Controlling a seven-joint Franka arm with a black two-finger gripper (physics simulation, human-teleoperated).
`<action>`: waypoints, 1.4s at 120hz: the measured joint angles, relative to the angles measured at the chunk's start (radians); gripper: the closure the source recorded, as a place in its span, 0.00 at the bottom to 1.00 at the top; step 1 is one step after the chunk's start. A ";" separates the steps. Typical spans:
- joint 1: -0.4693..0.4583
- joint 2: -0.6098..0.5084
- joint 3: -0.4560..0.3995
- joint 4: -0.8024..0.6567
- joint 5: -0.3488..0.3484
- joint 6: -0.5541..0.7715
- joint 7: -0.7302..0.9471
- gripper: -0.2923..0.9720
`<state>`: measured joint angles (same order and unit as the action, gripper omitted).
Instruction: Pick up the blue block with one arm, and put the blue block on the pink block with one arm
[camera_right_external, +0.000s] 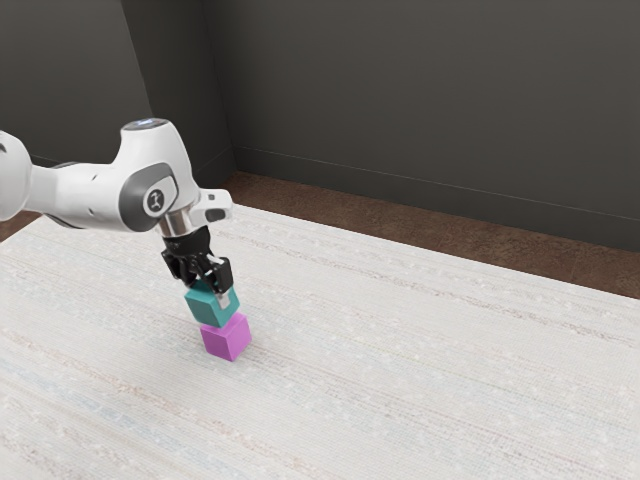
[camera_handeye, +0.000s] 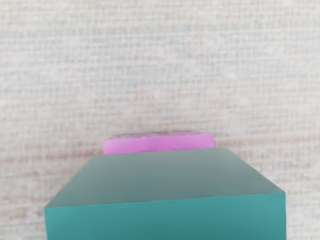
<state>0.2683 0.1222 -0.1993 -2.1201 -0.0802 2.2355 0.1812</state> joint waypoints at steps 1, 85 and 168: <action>0.000 0.000 0.000 0.000 0.000 0.000 0.000 0.53; -0.001 0.014 -0.004 -0.001 0.002 0.012 -0.023 0.53; -0.001 -0.078 -0.005 0.109 0.019 -0.100 0.000 0.25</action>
<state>0.2677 0.0443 -0.2046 -2.0116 -0.0612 2.1356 0.1815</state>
